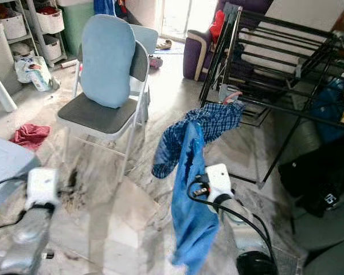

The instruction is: Hang hanger

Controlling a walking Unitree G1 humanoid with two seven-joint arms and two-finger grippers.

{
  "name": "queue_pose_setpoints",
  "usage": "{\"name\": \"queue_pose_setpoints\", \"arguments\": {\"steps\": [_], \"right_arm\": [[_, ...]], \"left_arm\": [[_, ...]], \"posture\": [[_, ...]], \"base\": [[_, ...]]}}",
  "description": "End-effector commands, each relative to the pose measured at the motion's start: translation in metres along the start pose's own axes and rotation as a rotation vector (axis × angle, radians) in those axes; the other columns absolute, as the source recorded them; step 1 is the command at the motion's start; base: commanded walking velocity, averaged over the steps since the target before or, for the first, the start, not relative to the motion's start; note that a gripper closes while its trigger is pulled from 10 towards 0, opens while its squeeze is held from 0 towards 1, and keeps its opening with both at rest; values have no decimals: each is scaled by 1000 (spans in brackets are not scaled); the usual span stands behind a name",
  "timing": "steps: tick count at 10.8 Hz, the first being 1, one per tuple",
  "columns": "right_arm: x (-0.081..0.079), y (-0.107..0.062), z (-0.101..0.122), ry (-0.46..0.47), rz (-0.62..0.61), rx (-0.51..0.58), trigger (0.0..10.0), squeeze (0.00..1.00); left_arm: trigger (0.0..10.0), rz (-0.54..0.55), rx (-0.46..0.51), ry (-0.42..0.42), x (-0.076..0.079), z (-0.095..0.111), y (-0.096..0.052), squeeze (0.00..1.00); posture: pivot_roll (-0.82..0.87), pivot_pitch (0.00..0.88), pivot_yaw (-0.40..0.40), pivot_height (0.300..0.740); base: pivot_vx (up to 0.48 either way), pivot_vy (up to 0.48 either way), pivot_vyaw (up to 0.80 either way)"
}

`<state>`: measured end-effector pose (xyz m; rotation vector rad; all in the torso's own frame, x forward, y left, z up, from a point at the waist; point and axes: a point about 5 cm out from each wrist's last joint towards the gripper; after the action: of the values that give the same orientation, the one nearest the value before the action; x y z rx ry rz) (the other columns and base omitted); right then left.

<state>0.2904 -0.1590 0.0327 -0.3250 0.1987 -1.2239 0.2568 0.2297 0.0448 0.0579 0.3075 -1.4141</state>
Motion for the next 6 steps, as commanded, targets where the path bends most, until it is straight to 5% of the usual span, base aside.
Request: {"name": "queue_pose_setpoints", "arguments": {"steps": [1, 4, 6], "right_arm": [[-6, 3, 7, -47, 56, 33, 10000, 0], [4, -13, -2, -55, 22, 26, 10000, 0], [0, -22, 10, -21, -1, 89, 10000, 0]], "left_arm": [[10000, -20, 13, -9, 10, 0, -2, 0], [10000, -90, 25, -67, 45, 4, -14, 0], [10000, -144, 104, -68, 50, 30, -17, 0]], "posture": [[111, 0, -175, 740], [66, 0, -169, 740], [35, 0, -136, 740]], "base": [[0, 0, 0], [0, 0, 0], [0, 0, 0]]}}
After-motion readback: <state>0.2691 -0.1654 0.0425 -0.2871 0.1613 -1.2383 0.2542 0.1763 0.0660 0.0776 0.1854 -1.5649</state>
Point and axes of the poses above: a point about 5 cm out from each wrist's last joint towards the gripper, its own y axis pointing out of the wrist towards the gripper, its own z axis along the axis of the wrist's last joint, x = y × z
